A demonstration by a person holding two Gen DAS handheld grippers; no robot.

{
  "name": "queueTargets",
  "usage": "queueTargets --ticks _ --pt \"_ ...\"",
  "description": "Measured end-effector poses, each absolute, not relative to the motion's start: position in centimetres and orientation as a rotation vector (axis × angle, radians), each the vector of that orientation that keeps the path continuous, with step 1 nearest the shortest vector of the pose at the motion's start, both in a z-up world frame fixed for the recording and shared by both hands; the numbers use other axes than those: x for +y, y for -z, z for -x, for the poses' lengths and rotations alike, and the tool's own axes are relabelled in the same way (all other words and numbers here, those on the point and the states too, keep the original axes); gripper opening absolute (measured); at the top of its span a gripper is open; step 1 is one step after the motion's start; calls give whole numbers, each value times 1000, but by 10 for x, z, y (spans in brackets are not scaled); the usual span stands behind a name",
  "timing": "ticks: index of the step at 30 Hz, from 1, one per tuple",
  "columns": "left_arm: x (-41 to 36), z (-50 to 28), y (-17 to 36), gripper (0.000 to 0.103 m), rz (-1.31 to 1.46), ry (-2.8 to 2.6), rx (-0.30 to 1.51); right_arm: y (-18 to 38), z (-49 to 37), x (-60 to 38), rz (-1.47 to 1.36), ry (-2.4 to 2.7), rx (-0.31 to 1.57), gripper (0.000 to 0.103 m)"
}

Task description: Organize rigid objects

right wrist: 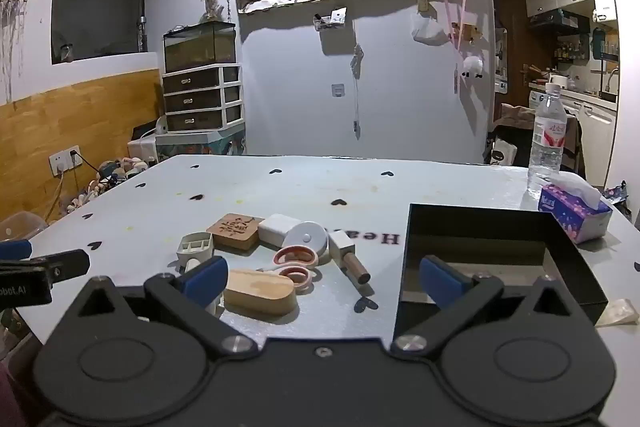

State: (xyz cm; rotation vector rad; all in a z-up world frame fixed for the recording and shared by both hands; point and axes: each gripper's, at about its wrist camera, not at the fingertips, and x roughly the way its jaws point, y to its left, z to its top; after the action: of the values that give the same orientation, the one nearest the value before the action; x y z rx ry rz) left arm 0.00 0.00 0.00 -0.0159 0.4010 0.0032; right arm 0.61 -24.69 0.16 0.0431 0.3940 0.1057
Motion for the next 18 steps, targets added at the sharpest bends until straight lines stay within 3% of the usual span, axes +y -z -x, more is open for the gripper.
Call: queueTargets --ticks 18 --pt "0 0 0 103 16 -2 406 -1 -6 -247 -43 -104 400 103"
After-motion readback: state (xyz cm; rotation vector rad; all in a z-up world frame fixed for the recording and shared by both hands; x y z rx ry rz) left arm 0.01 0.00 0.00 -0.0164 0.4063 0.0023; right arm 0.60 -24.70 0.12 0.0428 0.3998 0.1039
